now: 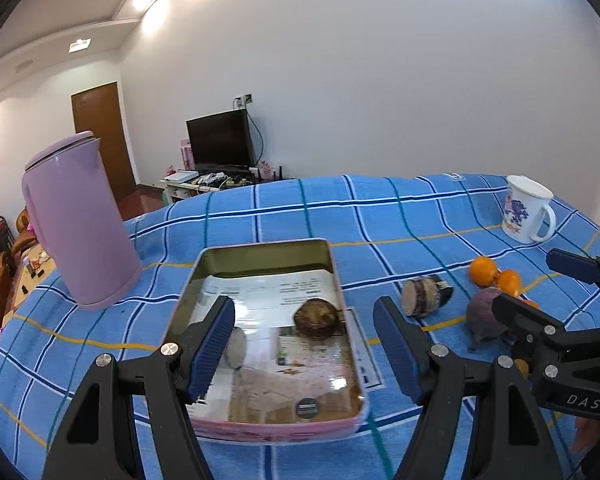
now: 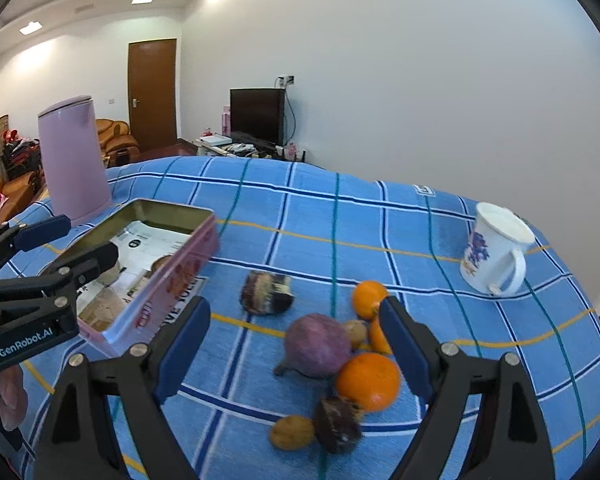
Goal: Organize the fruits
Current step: 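Withdraw both open tools from the tin back toward the fruit cluster, then close the left tool on the small yellow fruit while the right tool approaches a mangosteen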
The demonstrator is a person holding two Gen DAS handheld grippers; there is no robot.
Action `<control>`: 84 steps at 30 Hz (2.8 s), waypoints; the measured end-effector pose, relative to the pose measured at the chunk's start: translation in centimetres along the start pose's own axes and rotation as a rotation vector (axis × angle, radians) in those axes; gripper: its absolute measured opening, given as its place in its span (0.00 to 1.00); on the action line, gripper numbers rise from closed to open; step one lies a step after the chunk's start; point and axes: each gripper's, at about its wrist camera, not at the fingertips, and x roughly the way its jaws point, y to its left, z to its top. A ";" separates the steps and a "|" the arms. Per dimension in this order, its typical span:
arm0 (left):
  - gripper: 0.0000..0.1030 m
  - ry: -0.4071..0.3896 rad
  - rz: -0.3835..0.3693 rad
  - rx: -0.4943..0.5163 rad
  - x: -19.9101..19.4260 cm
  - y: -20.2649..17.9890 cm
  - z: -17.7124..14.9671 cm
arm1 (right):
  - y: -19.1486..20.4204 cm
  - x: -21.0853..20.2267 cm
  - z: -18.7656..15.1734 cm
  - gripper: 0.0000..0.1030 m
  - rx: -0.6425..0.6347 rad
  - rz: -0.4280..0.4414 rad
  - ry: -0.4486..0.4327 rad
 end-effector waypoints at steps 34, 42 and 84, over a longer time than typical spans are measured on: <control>0.56 0.252 -0.386 0.153 2.6 -13.1 -3.1 | -11.2 -2.9 -7.0 0.85 0.253 -0.045 0.100; 0.32 0.291 -0.399 0.209 2.7 -13.9 -3.9 | -11.1 -2.8 -6.9 0.85 0.258 -0.048 0.103; 0.28 0.170 -0.281 0.054 2.4 -7.4 -2.8 | -3.7 -0.6 -5.3 0.53 0.107 0.073 0.149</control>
